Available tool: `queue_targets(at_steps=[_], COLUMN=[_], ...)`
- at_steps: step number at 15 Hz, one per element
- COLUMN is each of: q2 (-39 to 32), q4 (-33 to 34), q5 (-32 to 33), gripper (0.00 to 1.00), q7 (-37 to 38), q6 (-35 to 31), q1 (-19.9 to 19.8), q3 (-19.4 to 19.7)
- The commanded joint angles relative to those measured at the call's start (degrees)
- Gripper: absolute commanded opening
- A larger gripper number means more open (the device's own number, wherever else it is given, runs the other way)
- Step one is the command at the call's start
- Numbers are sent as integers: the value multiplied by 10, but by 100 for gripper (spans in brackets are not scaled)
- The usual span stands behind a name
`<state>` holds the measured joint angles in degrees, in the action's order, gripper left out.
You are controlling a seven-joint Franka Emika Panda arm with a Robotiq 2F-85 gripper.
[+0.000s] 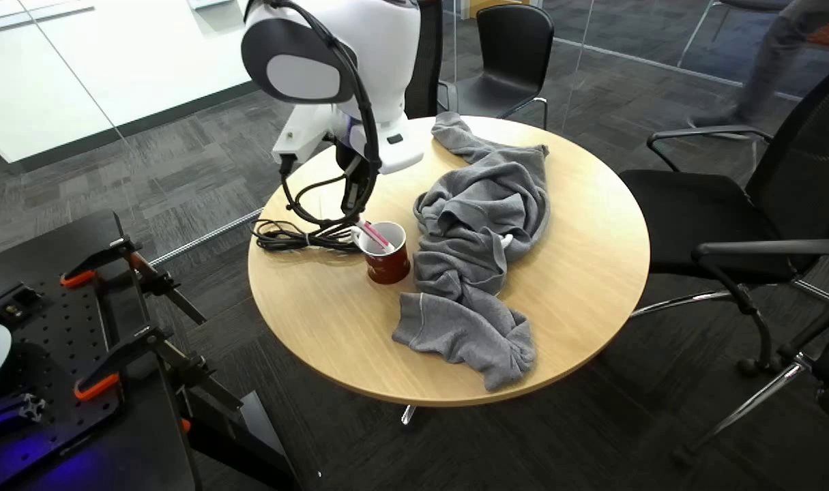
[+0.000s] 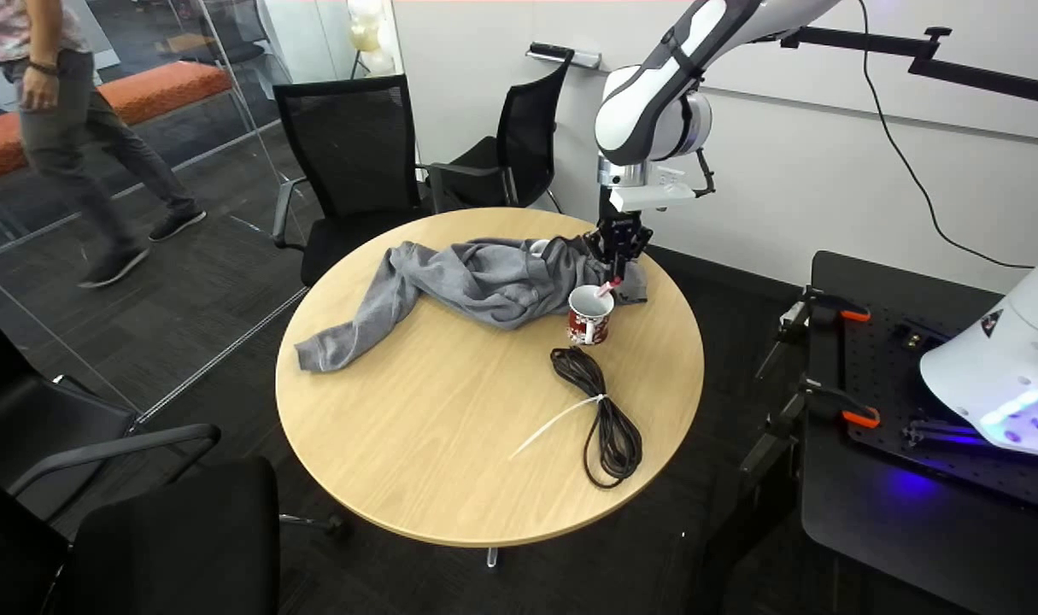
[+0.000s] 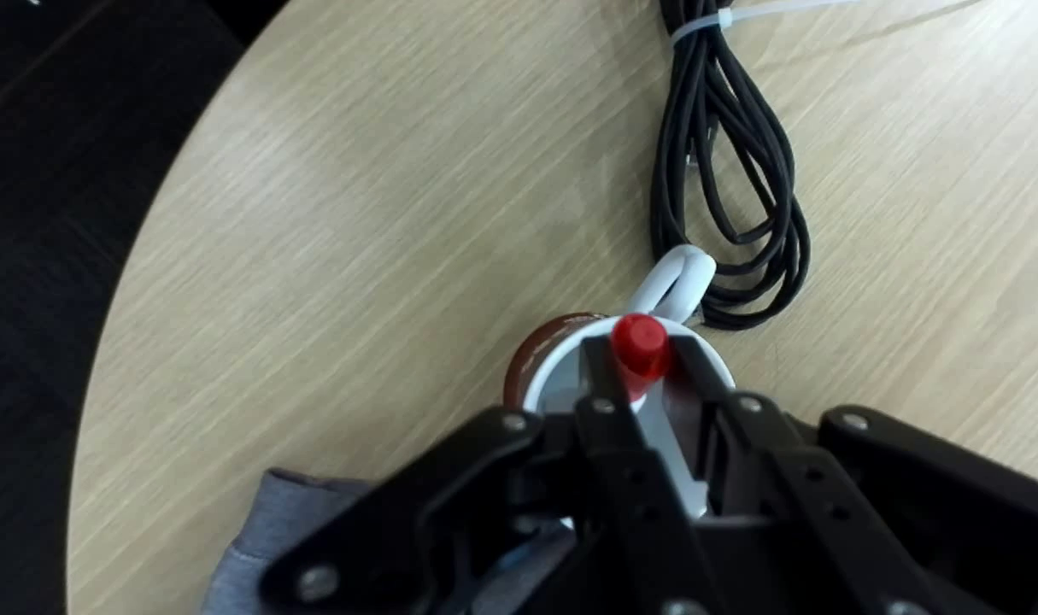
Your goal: Take the marker from the table then put it inside then out of the red cup and put it on the table
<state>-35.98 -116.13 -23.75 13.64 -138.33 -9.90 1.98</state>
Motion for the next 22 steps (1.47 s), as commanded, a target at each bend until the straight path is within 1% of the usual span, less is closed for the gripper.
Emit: queue_targets(at_steps=[1,3,6,10,12,15,19,22], q2=[85,117,154,176,173,166,159,156], q4=[-86,-123,-171,-202,-203,-190,-168,-151], q5=[30,53,90,137,169,219,270,292], gripper=[5,5,5,5,5,5,5,5], q7=[1,7,18,40,70,113,151,161], q6=[-14,-38,-93,-162,-193,-210,-213,-203], q1=[25,42,71,107,130,166,207,225], q3=[17,22,26,31,40,59,78,81])
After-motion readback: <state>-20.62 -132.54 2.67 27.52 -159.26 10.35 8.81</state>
